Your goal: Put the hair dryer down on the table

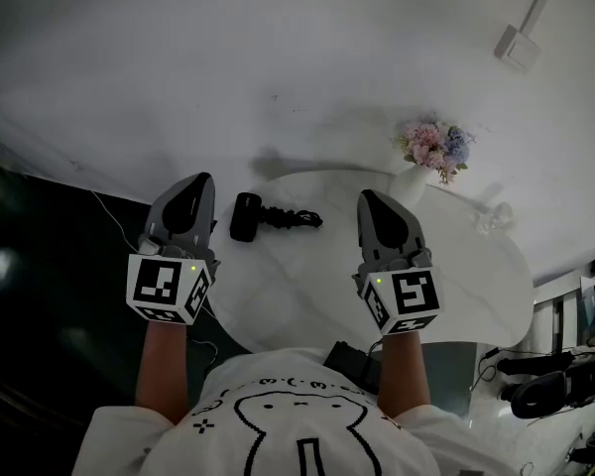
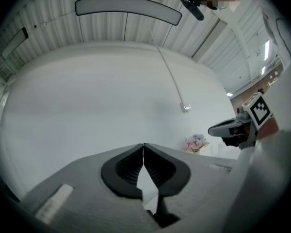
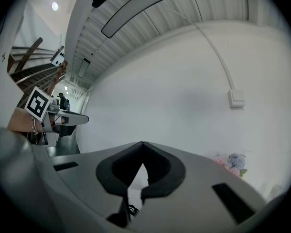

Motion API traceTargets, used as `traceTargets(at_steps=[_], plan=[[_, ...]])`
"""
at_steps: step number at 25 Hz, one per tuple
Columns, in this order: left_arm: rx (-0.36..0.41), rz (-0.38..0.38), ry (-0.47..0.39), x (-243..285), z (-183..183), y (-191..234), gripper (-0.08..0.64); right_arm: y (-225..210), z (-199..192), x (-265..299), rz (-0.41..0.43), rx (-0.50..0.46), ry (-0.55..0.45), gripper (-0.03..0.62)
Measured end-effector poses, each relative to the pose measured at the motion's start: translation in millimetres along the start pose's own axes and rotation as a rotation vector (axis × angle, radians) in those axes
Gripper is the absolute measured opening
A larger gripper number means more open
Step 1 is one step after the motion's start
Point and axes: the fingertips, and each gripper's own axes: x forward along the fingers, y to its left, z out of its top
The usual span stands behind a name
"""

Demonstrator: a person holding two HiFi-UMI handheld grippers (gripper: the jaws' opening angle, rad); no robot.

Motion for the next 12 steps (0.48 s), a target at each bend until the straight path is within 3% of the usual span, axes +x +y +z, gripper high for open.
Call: traceTargets(at_steps=[12], plan=[[-0.001,0.001,-0.004,-5.7,-0.9,0.4,0.02,9.1,-0.6,-1.8,0.009,-0.014,0.003,0.0]])
